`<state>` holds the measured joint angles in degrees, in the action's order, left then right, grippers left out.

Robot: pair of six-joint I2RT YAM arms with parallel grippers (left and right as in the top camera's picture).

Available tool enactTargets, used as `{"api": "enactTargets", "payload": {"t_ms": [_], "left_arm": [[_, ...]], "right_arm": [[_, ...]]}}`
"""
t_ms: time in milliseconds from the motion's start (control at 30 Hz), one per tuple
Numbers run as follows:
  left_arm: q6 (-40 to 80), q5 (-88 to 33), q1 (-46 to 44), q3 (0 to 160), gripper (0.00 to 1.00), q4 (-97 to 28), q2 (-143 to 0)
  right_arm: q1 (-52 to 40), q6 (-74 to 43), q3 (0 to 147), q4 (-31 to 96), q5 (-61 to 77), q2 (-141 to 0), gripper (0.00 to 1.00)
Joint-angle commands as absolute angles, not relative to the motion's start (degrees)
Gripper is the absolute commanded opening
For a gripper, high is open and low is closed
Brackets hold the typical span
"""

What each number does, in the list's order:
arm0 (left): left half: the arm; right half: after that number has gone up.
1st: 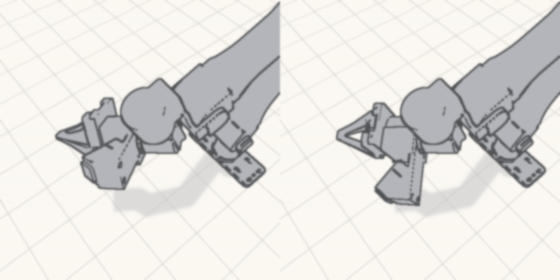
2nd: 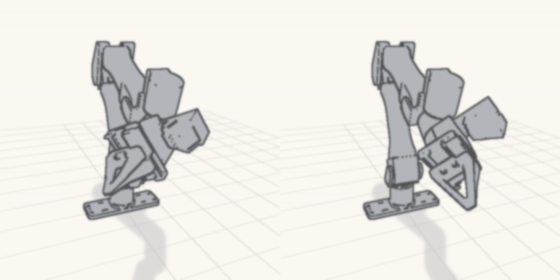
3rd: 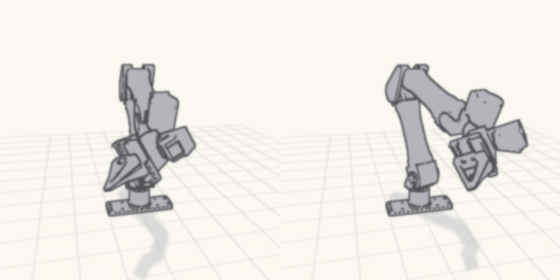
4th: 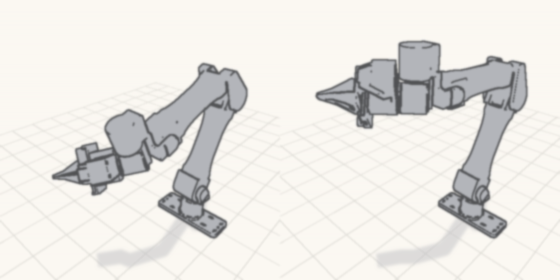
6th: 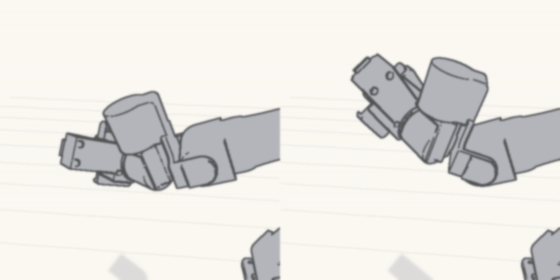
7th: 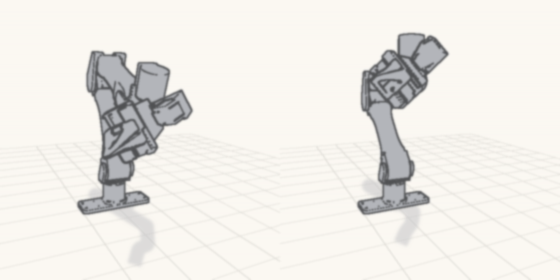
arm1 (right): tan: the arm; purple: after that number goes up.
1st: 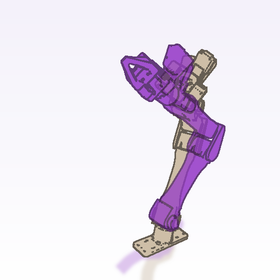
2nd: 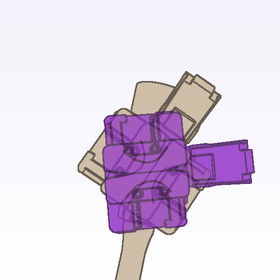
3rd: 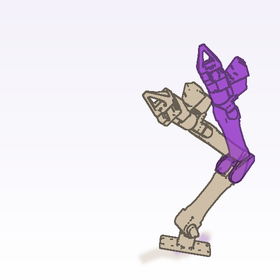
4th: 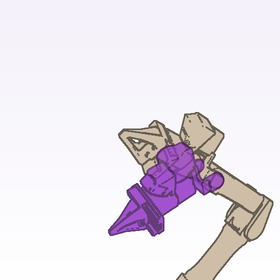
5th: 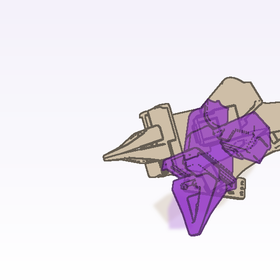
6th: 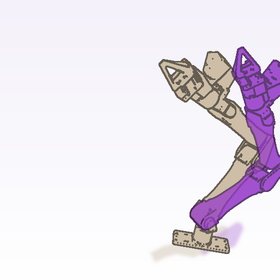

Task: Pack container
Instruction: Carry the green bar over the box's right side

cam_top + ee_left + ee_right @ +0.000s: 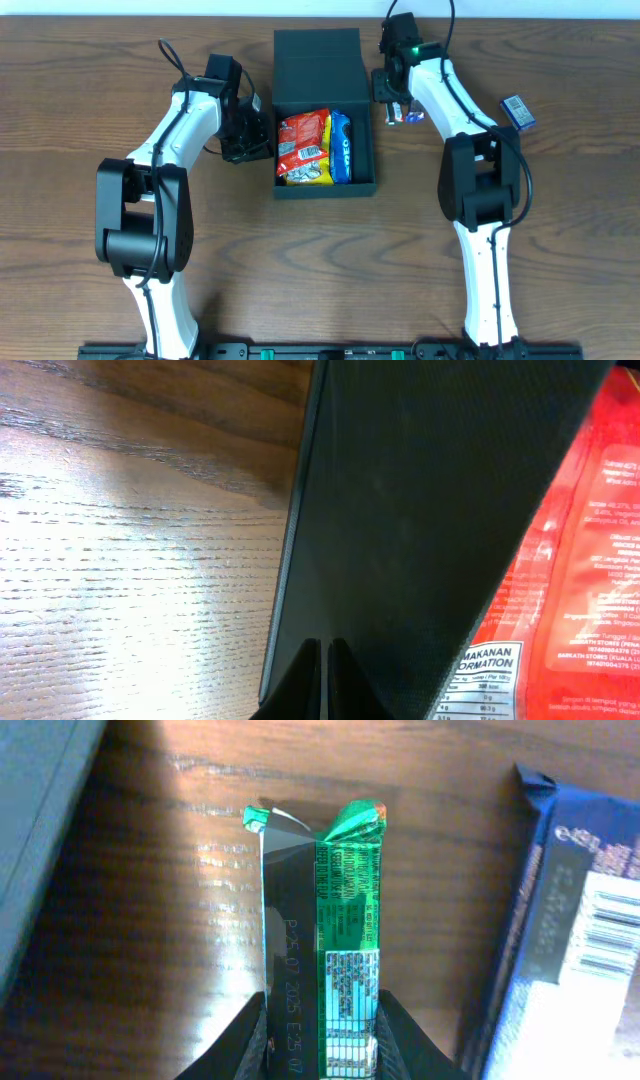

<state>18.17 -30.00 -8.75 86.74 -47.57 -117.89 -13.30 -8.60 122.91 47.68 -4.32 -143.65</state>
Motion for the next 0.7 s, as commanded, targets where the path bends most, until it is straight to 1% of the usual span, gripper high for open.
{"api": "enactTargets", "payload": {"t_ms": [0, 167, 233, 300, 333, 433, 567, 667], "left_arm": [[17.78, -29.8, -8.93, 86.46, 0.06, -47.75, -118.76], [17.15, -29.82, -8.93, 86.46, 0.06, -47.77, -118.76], [16.71, -29.82, -8.93, 86.46, 0.06, -47.83, -118.76], [16.69, -29.8, -8.93, 86.46, 0.06, -47.79, -118.76], [16.69, -29.8, -8.93, 86.46, 0.06, -47.72, -118.76], [16.23, -29.82, -8.93, 86.46, 0.06, -47.7, -118.76], [15.38, -29.8, -8.91, 86.46, 0.06, -47.7, -118.76], [15.18, -29.8, -8.91, 86.46, 0.06, -47.53, -118.76]], "right_arm": [[-13.93, -8.49, 122.91, 48.6, -4.47, -136.75, 0.19], [-14.37, -8.49, 122.91, 52.16, -4.47, -130.17, 0.18], [-14.74, -8.69, 122.91, 54.76, -4.43, -127.46, 0.15], [-15.49, -10.72, 122.91, 58.33, -4.45, -124.92, 0.11], [-15.97, -10.85, 122.91, 60.25, -4.45, -123.92, 0.1], [-17.98, -11.53, 122.91, 65.73, -4.45, -121.38, 0.01], [-20.75, -17.82, 122.91, 70.72, -3.97, -119.39, 0.01], [-23.24, -18.87, 122.78, 72.6, -4.03, -119.35, 0.01]]}}
